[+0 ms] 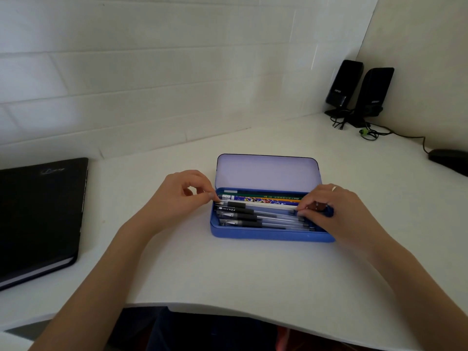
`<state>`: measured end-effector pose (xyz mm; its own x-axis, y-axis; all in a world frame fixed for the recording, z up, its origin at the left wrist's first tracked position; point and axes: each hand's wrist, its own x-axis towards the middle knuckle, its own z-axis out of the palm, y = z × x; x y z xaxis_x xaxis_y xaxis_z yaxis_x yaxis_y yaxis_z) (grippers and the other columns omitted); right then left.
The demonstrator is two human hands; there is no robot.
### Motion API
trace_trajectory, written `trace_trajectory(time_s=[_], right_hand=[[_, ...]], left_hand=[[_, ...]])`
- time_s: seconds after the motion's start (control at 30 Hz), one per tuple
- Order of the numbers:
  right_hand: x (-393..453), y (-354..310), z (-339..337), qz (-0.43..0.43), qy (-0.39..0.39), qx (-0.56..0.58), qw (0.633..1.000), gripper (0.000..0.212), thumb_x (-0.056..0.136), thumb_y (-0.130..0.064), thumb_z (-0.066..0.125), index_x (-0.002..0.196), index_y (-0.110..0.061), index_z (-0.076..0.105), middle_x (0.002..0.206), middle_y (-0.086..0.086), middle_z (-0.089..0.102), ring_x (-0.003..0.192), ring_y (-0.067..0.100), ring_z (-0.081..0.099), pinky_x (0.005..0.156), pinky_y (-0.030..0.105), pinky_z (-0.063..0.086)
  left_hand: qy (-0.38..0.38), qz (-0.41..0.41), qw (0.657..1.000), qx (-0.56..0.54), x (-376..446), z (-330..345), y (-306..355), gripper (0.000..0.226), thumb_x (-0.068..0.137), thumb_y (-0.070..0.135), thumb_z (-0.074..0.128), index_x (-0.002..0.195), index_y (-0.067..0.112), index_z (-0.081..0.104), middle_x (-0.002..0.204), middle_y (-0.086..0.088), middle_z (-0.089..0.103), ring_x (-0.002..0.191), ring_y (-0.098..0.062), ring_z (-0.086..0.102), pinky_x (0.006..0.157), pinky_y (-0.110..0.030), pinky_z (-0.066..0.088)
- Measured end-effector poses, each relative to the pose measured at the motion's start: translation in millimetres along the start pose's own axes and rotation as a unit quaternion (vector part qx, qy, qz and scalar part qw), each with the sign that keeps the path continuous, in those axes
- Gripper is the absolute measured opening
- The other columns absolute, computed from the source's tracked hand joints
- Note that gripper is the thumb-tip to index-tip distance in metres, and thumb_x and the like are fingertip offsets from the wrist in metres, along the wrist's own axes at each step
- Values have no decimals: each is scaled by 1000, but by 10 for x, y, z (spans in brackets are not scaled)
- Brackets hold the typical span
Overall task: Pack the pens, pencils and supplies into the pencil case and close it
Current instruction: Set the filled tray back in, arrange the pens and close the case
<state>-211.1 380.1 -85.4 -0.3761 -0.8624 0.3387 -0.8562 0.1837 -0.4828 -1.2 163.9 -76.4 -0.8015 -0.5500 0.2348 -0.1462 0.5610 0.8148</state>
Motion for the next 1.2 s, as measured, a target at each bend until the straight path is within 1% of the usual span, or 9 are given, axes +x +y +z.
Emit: trace_trajectory(time_s=[0.17,0.33,0.43,0.5,0.7,0.87,0.93,1.07,1.2], right_hand=[[-33,-19,-124,1,-2,94,996,12,73,-19,75,72,-30,69,78,-11,65,72,9,55,63,7,37],[-87,0,-161,8,-73,110,991,18,72,-16,76,68,-30,67,72,-9,65,65,11,55,60,12,39],[-95,19,-179,13,-75,112,991,16,74,-15,74,69,-29,68,69,-7,66,61,12,54,58,14,41],[-109,32,-198,11,-78,104,991,17,74,-15,74,70,-30,68,70,-9,66,61,11,55,58,13,42],[-94,43,-193,20,-81,83,993,24,77,-13,73,72,-37,72,79,-13,66,69,13,57,64,16,43],[-102,3,-202,24,-65,101,992,30,73,-6,74,79,-36,76,80,-18,68,68,9,57,60,5,39],[-106,-15,-187,30,-66,103,992,32,73,-7,75,79,-38,76,83,-16,67,68,10,57,58,8,40],[-99,-37,-178,24,-76,88,993,27,74,-7,75,80,-33,77,73,-6,66,65,8,56,57,15,41],[-104,-37,-191,18,-68,81,994,22,77,-10,72,78,-32,74,72,-11,64,63,12,53,60,17,43]], left_hand=[[4,3,1000,6,-4,-12,13,18,79,4,64,72,15,76,83,-2,66,80,-22,58,68,-37,43],[4,3,1000,-9,3,-15,20,20,78,5,66,65,19,73,82,-5,66,81,-25,59,71,-42,45],[-11,1,998,-57,-3,-48,45,11,67,27,65,58,22,68,76,-1,65,76,-20,61,74,-41,47],[-19,10,997,-71,2,-60,39,16,65,35,62,58,22,67,71,4,65,72,-15,60,75,-35,46],[-25,17,997,-73,21,-48,13,17,64,37,61,58,23,68,67,5,67,71,-14,60,74,-35,45],[-26,13,997,-71,18,-41,4,17,64,38,61,59,23,68,67,5,67,70,-14,60,74,-35,45],[-26,12,997,-73,15,-42,4,17,64,38,61,59,23,68,67,5,67,70,-14,59,73,-36,44],[-27,9,996,-79,12,-39,2,18,64,38,62,60,22,68,67,4,67,68,-15,58,72,-35,43],[-26,12,997,-76,13,-39,-1,17,64,38,62,60,23,69,68,3,68,69,-17,59,72,-35,44]])
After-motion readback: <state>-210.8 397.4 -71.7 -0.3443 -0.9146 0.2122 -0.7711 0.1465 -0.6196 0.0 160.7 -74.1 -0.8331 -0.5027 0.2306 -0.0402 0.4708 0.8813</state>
